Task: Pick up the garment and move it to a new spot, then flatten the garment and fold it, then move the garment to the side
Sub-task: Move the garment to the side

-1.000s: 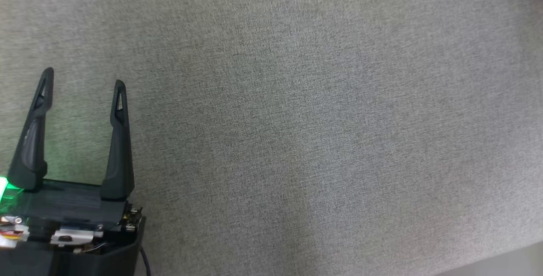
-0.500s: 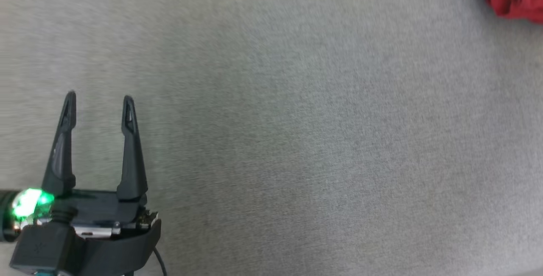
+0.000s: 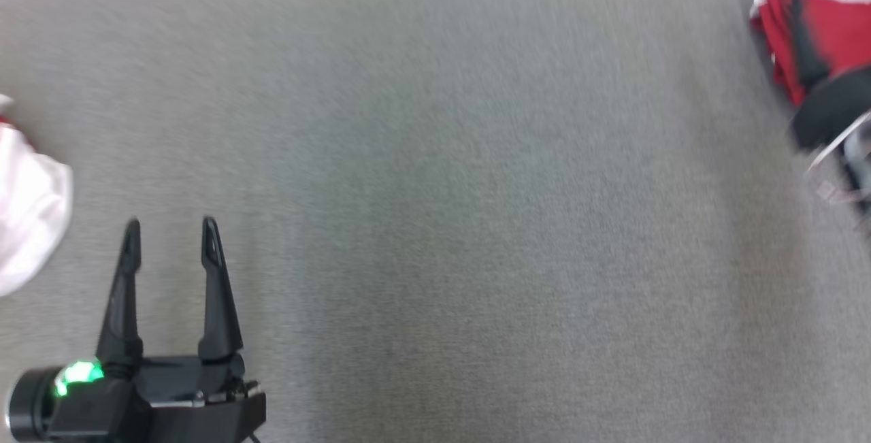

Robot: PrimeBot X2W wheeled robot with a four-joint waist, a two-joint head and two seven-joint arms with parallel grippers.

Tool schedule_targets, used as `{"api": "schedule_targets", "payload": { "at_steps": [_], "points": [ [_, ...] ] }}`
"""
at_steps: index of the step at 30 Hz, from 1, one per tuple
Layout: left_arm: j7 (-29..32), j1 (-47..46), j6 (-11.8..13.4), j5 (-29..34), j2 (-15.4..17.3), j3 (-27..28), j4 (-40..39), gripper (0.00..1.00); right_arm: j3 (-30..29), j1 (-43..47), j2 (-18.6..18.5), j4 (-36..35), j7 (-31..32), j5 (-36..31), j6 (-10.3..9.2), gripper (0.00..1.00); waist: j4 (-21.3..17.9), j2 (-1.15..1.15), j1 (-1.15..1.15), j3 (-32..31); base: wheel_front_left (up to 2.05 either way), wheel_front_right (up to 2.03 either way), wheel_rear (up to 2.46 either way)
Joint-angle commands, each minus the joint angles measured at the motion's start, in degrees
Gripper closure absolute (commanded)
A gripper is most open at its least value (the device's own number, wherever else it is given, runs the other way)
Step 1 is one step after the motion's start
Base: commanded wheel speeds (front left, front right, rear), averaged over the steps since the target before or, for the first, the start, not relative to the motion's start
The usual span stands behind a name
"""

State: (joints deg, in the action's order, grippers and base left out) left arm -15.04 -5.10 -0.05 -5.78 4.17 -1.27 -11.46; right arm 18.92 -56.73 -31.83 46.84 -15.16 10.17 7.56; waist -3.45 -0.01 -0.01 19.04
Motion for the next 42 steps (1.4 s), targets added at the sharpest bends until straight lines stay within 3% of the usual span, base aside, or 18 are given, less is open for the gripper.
{"api": "schedule_targets", "payload": {
  "at_steps": [1,9,18,25,34,42],
  "points": [
    [-0.1,1.0,-0.1,-0.4,-0.2,0.2,0.5,0.00,-0.9,2.2,0.8,-0.9,0.0,-0.6,-0.16,0.00,3.6,0.01,0.01,-5.2,0.00,0.00,0.00],
    [-0.1,3.1,-0.4,-0.9,-1.0,0.0,5.6,0.00,-13.0,19.1,8.1,-12.1,0.0,-5.9,-0.16,0.00,6.1,0.01,0.01,-10.3,0.00,0.00,0.00],
    [-0.1,3.6,-1.2,-0.9,-1.2,1.0,10.0,0.00,-19.5,30.6,17.3,-19.4,0.0,-10.5,-0.16,0.00,5.7,0.01,0.01,-12.5,0.00,0.00,0.00],
    [-0.1,4.1,-1.6,-0.5,-1.3,1.0,12.4,0.00,-20.3,38.0,22.9,-25.7,0.0,-13.4,-0.16,0.00,4.9,0.01,0.01,-14.1,0.00,0.00,0.00],
    [-0.1,5.0,-1.7,-0.1,-1.3,0.9,14.4,0.00,-21.3,46.3,26.8,-34.3,0.0,-13.4,-0.16,0.00,4.4,0.01,0.01,-15.3,0.00,0.00,0.00],
    [-0.1,5.6,-1.4,-0.5,-1.3,0.6,15.6,0.00,-22.0,52.1,28.7,-37.7,0.0,-11.6,-0.16,0.00,4.2,0.01,0.01,-15.8,0.00,0.00,0.00]
  ]
}}
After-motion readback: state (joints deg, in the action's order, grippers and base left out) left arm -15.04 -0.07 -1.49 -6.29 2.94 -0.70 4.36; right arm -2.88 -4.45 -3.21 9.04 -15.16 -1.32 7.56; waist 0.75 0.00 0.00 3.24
